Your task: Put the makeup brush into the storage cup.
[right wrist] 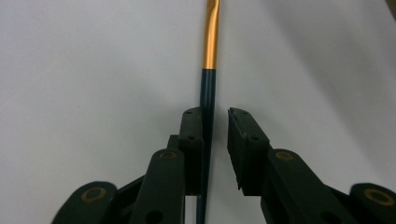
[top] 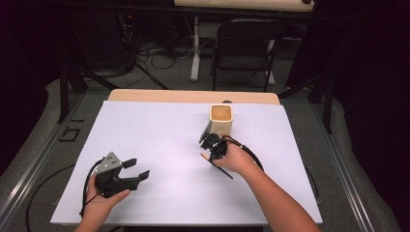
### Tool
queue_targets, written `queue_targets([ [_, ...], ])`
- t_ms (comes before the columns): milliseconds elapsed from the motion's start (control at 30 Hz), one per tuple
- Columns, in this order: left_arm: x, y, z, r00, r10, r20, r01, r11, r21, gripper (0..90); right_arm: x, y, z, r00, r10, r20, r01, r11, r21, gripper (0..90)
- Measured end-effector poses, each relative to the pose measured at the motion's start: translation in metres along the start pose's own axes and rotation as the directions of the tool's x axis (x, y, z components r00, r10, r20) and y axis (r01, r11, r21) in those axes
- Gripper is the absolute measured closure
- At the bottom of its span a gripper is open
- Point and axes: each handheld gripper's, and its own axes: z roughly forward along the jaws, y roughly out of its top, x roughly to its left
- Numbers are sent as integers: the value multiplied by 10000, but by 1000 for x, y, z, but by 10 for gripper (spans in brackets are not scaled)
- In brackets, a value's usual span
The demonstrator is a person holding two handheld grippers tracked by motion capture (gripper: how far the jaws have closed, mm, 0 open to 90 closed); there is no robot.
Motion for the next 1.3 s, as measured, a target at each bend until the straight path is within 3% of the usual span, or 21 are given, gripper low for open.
queue_targets([
  [433, 0, 0, 0, 10000, 33, -14, -33, 10000, 47, 301, 1, 1, 6, 10000, -15, -54, 16, 9996, 272, 789],
  [1300, 0, 0, 1, 10000, 58, 6, -58, 10000, 53, 303, 2, 1, 8, 9998, 214, -60, -214, 9997, 107, 829],
])
